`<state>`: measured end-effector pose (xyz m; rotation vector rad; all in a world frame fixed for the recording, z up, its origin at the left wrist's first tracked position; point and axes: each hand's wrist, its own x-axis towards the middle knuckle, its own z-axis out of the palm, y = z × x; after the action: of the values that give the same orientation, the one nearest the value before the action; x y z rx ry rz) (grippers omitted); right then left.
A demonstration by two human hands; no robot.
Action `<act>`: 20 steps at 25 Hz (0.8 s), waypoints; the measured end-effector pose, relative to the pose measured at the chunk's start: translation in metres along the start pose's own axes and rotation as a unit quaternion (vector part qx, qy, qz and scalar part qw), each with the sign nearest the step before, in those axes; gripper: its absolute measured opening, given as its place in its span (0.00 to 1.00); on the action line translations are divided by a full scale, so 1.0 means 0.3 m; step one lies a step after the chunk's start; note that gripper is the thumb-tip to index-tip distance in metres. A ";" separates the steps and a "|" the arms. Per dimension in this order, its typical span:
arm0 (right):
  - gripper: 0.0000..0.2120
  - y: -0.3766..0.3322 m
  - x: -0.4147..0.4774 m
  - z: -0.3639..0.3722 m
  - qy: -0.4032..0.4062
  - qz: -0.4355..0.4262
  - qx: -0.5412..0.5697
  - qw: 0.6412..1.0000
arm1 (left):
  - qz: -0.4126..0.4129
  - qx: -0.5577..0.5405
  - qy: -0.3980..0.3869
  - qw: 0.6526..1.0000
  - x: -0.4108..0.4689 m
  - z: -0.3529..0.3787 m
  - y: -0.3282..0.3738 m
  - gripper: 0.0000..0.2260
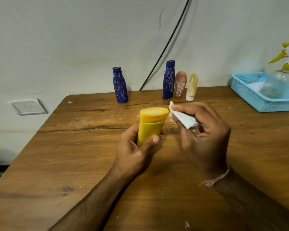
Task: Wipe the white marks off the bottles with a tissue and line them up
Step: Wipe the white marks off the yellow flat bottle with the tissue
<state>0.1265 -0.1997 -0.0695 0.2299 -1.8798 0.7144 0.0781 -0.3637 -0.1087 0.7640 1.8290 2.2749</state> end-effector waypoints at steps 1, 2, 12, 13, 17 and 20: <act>0.12 -0.007 0.001 0.001 0.000 0.004 -0.006 1.000 | 0.014 0.048 0.003 0.999 -0.004 0.003 0.002 0.15; 0.13 -0.014 -0.004 0.001 -0.011 -0.001 -0.014 1.000 | 0.022 0.081 0.005 0.996 -0.008 0.006 0.007 0.17; 0.12 -0.004 -0.006 -0.003 -0.074 -0.082 -0.063 0.992 | 0.053 0.145 -0.015 0.988 0.005 0.003 -0.004 0.20; 0.12 0.002 0.000 -0.005 -0.068 -0.075 -0.072 0.992 | 0.051 0.158 -0.019 0.986 0.007 0.004 0.001 0.21; 0.11 -0.004 -0.008 -0.006 -0.078 -0.094 -0.069 0.990 | 0.062 0.176 -0.022 0.982 0.011 0.001 0.005 0.21; 0.11 0.000 0.000 -0.010 -0.069 -0.081 -0.076 0.991 | 0.058 0.186 -0.029 0.980 0.012 0.003 0.001 0.14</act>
<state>0.1288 -0.1979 -0.0687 0.3379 -2.0109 0.4529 0.0754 -0.3615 -0.1072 1.0013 2.2693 1.9671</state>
